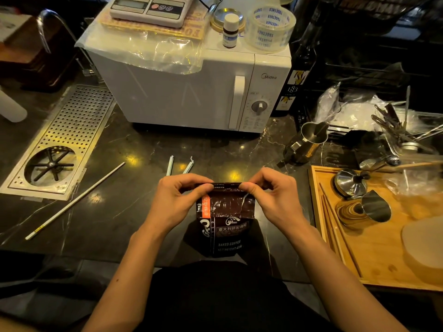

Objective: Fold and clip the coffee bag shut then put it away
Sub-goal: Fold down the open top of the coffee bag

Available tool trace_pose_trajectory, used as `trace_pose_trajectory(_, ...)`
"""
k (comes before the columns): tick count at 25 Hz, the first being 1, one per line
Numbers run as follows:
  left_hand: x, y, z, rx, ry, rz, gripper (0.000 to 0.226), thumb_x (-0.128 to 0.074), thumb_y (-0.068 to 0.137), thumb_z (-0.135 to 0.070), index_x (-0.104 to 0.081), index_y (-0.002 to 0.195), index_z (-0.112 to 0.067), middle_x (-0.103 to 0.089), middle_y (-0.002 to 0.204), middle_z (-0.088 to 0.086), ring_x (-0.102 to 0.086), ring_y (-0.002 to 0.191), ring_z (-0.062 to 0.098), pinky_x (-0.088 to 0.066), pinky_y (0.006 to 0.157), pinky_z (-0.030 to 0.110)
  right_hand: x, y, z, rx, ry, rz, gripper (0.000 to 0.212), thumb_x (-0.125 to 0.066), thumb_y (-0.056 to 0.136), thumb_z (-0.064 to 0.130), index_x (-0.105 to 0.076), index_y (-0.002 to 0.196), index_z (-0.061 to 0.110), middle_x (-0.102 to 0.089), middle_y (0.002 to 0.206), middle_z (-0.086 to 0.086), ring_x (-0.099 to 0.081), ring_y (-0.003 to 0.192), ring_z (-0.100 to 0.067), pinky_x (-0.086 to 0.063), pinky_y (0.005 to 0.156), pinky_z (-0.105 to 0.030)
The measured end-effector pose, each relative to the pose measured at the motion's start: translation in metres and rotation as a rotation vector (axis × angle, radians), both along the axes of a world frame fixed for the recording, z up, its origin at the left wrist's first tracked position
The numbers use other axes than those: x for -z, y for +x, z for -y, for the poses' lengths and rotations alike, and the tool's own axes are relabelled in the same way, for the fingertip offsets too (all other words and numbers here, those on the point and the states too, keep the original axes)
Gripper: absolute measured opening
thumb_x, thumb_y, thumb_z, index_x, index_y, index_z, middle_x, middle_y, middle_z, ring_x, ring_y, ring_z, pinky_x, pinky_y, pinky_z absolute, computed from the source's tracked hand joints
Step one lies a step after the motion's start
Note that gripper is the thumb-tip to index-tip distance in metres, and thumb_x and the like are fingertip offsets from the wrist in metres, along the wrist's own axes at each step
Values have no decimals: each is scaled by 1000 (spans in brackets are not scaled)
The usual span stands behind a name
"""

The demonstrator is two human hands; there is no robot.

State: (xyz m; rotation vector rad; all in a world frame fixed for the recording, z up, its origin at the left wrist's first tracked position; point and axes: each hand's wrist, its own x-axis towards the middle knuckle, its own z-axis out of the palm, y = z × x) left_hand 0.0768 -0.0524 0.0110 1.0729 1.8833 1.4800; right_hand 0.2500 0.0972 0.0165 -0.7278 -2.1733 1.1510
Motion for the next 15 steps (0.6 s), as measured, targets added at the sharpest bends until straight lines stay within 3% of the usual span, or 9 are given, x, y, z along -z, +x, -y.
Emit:
trace_pose_trajectory(2, 2, -1, 0, 22, -3, 67, 20, -77, 81, -16, -78, 87, -35, -77, 88, -9, -73, 85, 12, -56, 76, 23, 2, 0, 0, 22, -66, -14, 17, -80, 78, 15, -67, 69, 9, -65, 64, -3, -58, 61, -18, -48, 56, -32)
trace_pose_trajectory(6, 5, 10, -7, 39, -6, 95, 17, -81, 78, -19, -77, 86, -33, -76, 84, -10, -71, 81, 6, -54, 73, 19, 4, -1, 6, 32, -93, -55, 14, -79, 79, 17, -67, 72, 15, -64, 69, 2, -60, 64, -14, -50, 59, -30)
trace_pose_trajectory(10, 7, 12, -10, 35, -10, 62, 18, -79, 79, -16, -76, 82, -33, -75, 81, -12, -70, 77, 4, -55, 71, 19, 5, 4, 8, -35, -234, -30, 12, -77, 80, 24, -65, 81, 23, -66, 80, -1, -65, 76, -20, -55, 71, -36)
trace_pose_trajectory(15, 5, 13, -9, 38, 3, 26, 19, -80, 78, -14, -76, 82, -32, -75, 82, -11, -70, 78, 4, -53, 73, 18, 10, -3, 15, -25, -189, 17, 22, -76, 79, 9, -65, 74, 27, -65, 73, 6, -61, 73, -8, -50, 73, -29)
